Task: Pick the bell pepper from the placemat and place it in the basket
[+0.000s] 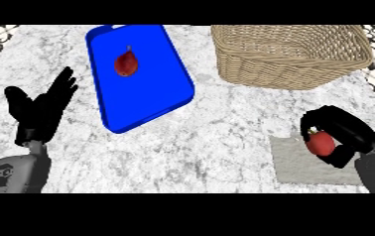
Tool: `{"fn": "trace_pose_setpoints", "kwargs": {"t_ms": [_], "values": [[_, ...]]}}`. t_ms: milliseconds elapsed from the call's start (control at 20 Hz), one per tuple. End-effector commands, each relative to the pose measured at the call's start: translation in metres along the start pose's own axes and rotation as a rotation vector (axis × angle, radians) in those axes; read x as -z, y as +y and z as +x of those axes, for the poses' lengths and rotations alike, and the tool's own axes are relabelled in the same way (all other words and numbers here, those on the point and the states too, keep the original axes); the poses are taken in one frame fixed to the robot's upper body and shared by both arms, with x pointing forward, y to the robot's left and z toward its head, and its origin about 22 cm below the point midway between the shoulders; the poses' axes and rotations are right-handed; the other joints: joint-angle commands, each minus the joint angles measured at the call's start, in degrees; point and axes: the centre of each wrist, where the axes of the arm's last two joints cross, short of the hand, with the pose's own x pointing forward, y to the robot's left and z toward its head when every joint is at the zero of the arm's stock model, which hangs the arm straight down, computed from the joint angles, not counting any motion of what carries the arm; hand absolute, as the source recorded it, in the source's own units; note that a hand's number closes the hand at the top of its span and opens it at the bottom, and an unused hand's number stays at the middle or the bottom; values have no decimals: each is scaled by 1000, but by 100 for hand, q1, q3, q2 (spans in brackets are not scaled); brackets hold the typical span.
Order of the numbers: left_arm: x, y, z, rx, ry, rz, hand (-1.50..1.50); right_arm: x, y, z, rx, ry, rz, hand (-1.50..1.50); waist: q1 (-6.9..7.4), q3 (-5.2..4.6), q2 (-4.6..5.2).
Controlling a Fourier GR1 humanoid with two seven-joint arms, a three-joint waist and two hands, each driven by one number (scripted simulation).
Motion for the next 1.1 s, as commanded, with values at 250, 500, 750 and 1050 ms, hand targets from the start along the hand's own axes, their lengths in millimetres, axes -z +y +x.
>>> {"fn": "trace_pose_setpoints", "kwargs": {"t_ms": [250,500,750,1050], "values": [[1,8,0,17,19,11,0,92,85,134,155,61,61,150,-50,93,-42],[-2,6,-2,14,12,12,0,103,89,187,204,107,63,150,-13,119,-43],[5,-1,6,-2,4,17,0,90,80,235,441,6,-125,150,-29,156,10],[4,-6,-1,-21,19,14,0,63,36,319,557,-64,-415,150,-57,123,-13]]}}
